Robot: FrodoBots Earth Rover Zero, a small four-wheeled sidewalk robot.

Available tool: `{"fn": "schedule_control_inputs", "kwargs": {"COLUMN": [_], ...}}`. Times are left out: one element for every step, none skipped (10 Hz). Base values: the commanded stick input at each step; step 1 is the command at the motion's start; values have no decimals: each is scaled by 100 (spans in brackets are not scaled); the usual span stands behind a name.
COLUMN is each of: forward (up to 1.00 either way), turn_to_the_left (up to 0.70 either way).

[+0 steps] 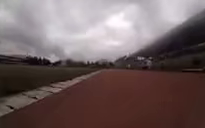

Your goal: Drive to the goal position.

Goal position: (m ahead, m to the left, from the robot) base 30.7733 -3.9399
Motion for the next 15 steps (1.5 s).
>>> {"fn": "schedule_control_inputs", "kwargs": {"forward": [70, 70, 70, 70, 70, 70, 70, 70, 70, 70, 70, 70, 70, 70, 70], "turn_to_the_left": [-29, -8, 1, 0, 0, 0, 0, 0, 0, 2, -6, -30, -28, 1, 5]}}
